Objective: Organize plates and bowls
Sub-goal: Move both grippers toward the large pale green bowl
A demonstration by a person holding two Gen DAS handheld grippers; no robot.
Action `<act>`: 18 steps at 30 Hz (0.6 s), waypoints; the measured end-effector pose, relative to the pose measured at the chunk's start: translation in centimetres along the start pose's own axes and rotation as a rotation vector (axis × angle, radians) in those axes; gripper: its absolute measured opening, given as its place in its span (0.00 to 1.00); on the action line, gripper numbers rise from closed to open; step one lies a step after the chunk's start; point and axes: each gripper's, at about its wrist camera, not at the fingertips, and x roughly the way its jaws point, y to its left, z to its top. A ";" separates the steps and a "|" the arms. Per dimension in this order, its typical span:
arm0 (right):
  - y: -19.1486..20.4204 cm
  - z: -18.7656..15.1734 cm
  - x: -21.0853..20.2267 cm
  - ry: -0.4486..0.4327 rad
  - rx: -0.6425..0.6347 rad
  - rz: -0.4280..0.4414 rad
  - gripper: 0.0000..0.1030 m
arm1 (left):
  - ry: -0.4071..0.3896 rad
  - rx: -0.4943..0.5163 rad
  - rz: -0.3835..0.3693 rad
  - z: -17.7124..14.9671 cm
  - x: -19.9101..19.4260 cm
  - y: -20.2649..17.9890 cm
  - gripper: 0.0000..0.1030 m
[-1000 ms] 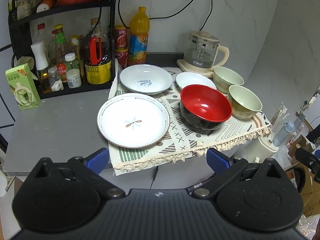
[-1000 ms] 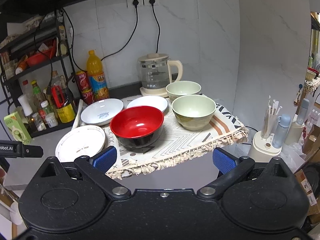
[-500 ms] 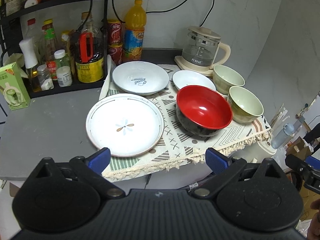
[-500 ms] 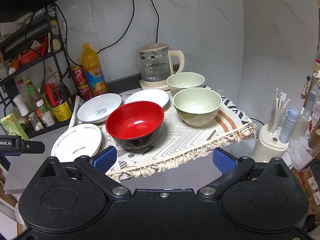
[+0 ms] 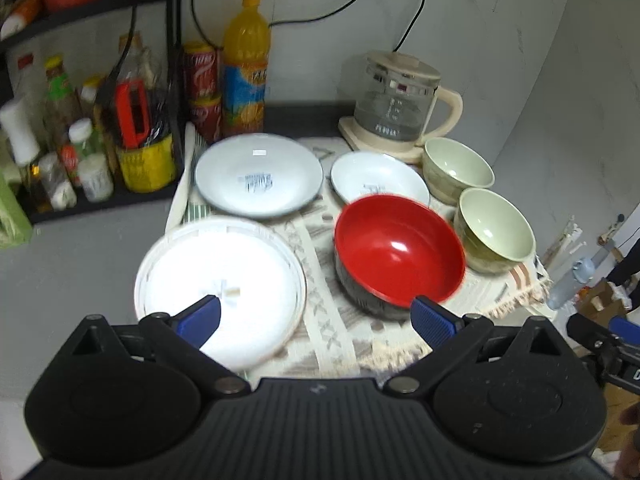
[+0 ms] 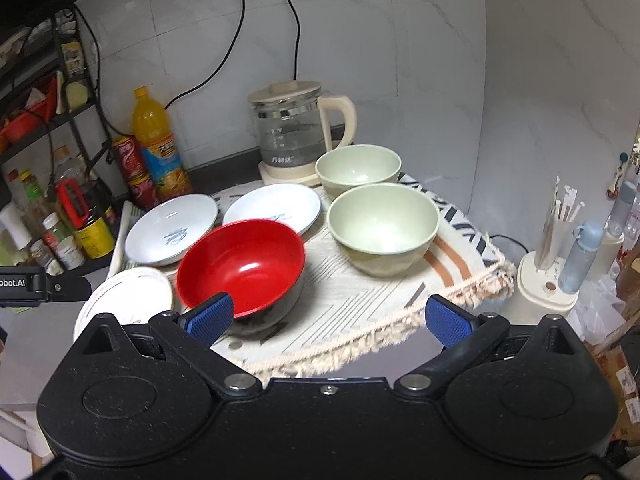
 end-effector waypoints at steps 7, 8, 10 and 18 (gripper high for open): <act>-1.2 1.7 2.5 0.010 0.032 -0.054 1.00 | 0.011 0.030 -0.022 2.7 3.3 -1.7 0.98; -1.3 1.9 2.8 0.013 0.039 -0.061 1.00 | 0.016 0.041 -0.025 3.1 3.9 -2.0 0.98; -1.8 2.2 3.5 0.019 0.053 -0.076 1.00 | 0.029 0.039 -0.040 3.8 5.0 -2.5 0.98; -3.8 3.0 5.9 0.047 0.102 -0.143 1.00 | 0.061 0.071 -0.110 6.4 9.2 -4.8 0.98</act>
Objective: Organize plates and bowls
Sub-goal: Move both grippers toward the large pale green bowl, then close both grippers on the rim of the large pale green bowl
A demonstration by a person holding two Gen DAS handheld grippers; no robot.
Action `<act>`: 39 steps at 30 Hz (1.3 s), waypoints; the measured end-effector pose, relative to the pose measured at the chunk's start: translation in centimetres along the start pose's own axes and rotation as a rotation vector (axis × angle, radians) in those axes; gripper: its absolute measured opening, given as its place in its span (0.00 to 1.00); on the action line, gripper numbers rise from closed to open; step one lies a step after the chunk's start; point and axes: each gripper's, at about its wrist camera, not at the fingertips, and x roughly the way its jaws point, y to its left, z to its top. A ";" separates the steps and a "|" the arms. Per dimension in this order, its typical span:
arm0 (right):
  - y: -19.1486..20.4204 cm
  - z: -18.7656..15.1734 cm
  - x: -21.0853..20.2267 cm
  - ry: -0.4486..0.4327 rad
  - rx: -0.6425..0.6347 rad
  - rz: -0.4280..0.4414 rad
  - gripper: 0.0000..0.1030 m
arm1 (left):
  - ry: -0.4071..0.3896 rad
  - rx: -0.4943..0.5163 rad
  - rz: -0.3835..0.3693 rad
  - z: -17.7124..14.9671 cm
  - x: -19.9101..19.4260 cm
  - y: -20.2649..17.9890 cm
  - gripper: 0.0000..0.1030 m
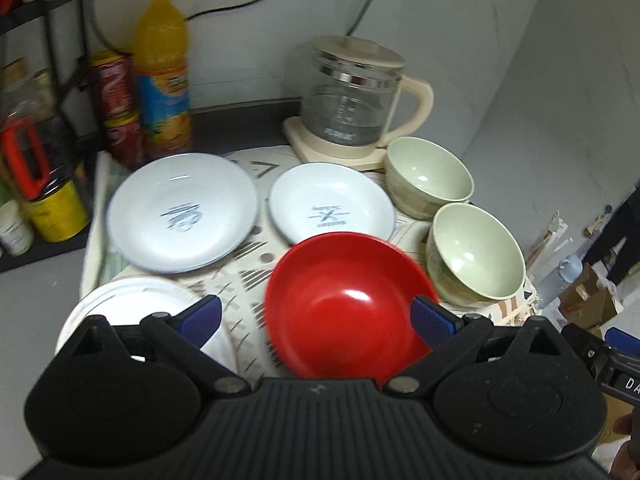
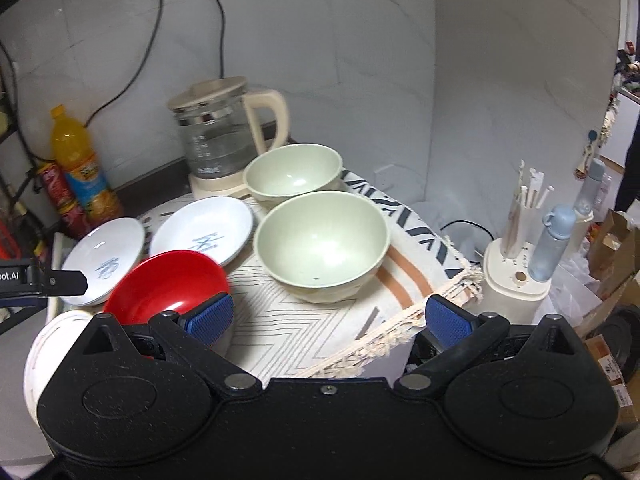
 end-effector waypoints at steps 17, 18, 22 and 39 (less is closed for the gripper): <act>-3.3 1.3 4.0 0.042 0.114 -0.070 1.00 | 0.069 0.108 -0.091 4.5 7.4 -4.7 0.98; -3.5 1.3 4.2 0.043 0.118 -0.070 1.00 | 0.075 0.114 -0.101 4.7 7.8 -4.9 0.98; -3.8 1.5 5.2 0.064 0.138 -0.067 0.99 | 0.100 0.143 -0.131 5.3 9.4 -6.0 0.98; -3.5 1.5 11.3 0.164 0.208 -0.029 0.68 | 0.207 0.167 -0.199 6.7 16.5 -8.6 0.68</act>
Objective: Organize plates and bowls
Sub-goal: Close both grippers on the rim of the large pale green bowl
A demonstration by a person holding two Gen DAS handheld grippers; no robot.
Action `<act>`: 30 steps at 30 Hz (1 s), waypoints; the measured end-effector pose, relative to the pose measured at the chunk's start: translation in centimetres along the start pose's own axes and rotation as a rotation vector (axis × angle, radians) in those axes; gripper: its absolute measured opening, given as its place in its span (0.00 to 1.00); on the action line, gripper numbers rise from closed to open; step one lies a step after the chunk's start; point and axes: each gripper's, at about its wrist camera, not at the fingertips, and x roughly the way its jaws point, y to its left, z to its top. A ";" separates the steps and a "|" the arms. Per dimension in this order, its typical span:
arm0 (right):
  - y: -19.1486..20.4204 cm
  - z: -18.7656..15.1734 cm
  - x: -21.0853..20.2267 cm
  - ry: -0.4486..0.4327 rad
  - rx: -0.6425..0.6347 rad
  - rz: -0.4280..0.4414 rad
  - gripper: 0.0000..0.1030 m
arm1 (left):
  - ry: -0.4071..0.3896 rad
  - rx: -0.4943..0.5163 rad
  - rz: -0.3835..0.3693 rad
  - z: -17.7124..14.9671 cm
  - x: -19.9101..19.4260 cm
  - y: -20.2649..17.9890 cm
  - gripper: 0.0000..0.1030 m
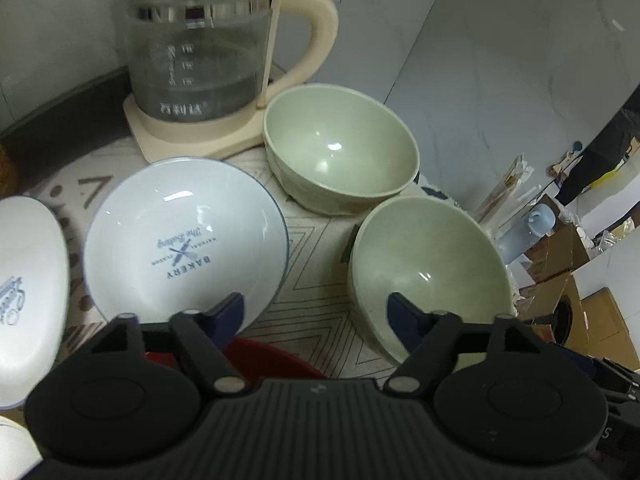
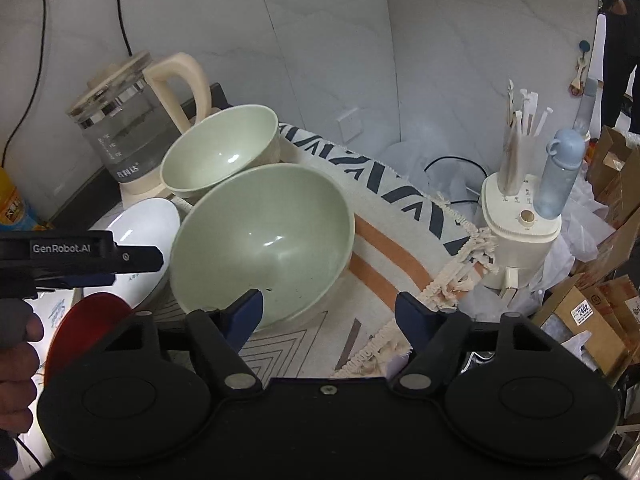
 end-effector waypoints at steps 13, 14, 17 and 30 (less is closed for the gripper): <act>-0.2 0.9 5.1 0.103 0.104 0.040 0.28 | 0.083 -0.009 -0.033 0.3 4.6 -1.0 0.41; -0.1 1.0 5.3 0.104 0.108 0.035 0.26 | 0.093 -0.013 -0.039 0.4 4.8 -1.2 0.37; 0.2 1.3 5.4 0.099 0.090 0.011 0.22 | 0.106 -0.006 -0.059 0.5 5.2 -1.7 0.24; -0.3 2.2 2.2 0.026 0.067 0.048 0.22 | 0.064 -0.002 -0.062 0.3 2.5 -3.3 0.21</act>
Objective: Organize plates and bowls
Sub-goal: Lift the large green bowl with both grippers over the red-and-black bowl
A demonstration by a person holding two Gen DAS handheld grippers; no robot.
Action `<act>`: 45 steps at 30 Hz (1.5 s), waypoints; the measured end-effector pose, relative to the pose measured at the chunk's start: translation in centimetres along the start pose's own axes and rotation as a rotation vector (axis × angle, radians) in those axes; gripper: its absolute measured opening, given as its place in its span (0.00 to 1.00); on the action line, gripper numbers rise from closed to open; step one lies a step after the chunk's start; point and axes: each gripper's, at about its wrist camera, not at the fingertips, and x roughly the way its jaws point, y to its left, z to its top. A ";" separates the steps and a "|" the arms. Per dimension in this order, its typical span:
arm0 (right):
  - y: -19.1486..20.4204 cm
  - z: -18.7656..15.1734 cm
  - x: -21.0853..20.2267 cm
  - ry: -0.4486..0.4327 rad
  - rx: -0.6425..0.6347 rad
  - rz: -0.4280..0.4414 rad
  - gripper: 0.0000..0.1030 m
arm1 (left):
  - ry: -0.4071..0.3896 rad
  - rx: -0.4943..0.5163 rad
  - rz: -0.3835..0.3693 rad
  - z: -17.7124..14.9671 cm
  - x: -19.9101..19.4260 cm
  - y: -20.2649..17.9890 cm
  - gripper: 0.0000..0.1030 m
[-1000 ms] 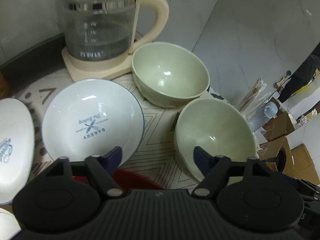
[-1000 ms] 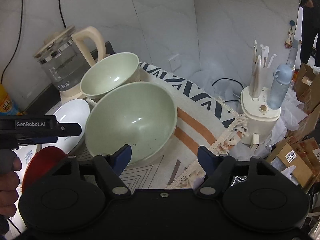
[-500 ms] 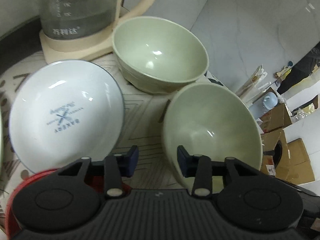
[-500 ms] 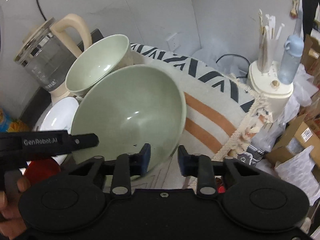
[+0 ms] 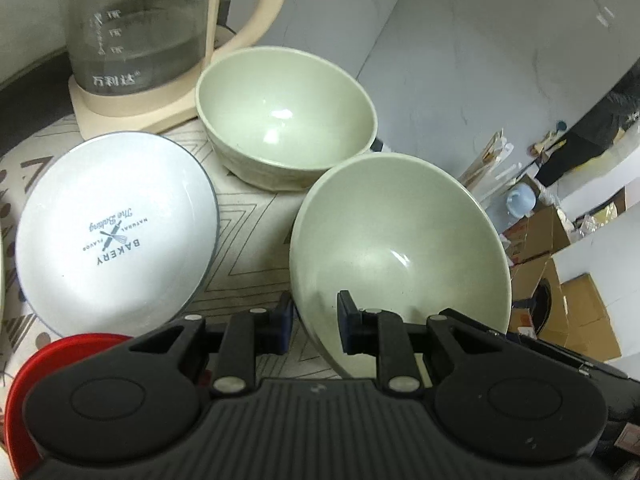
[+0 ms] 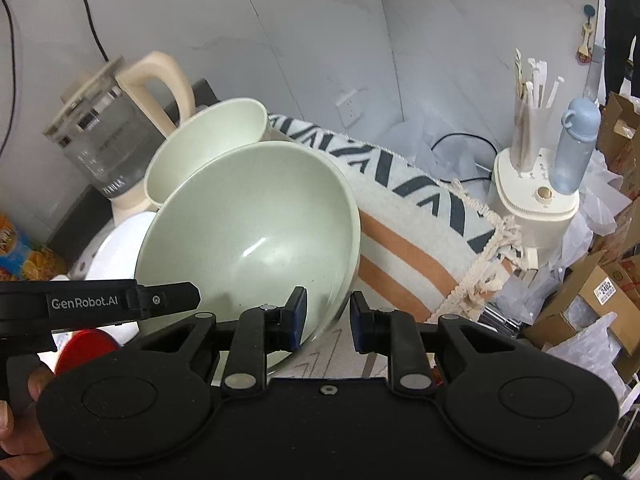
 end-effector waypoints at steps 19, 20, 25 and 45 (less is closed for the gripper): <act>2.2 2.7 -4.5 -0.070 -0.193 0.195 0.22 | -0.185 -0.152 0.116 -0.6 -8.3 -1.8 0.21; 2.4 2.7 -4.5 -0.068 -0.200 0.202 0.22 | -0.189 -0.161 0.124 -0.7 -8.5 -1.7 0.21; 3.1 2.5 -4.9 -0.062 -0.228 0.246 0.22 | -0.215 -0.203 0.160 -1.3 -10.0 -1.6 0.21; 6.7 0.7 -6.3 -0.035 -0.365 0.327 0.22 | -0.278 -0.314 0.224 -4.4 -14.2 0.3 0.21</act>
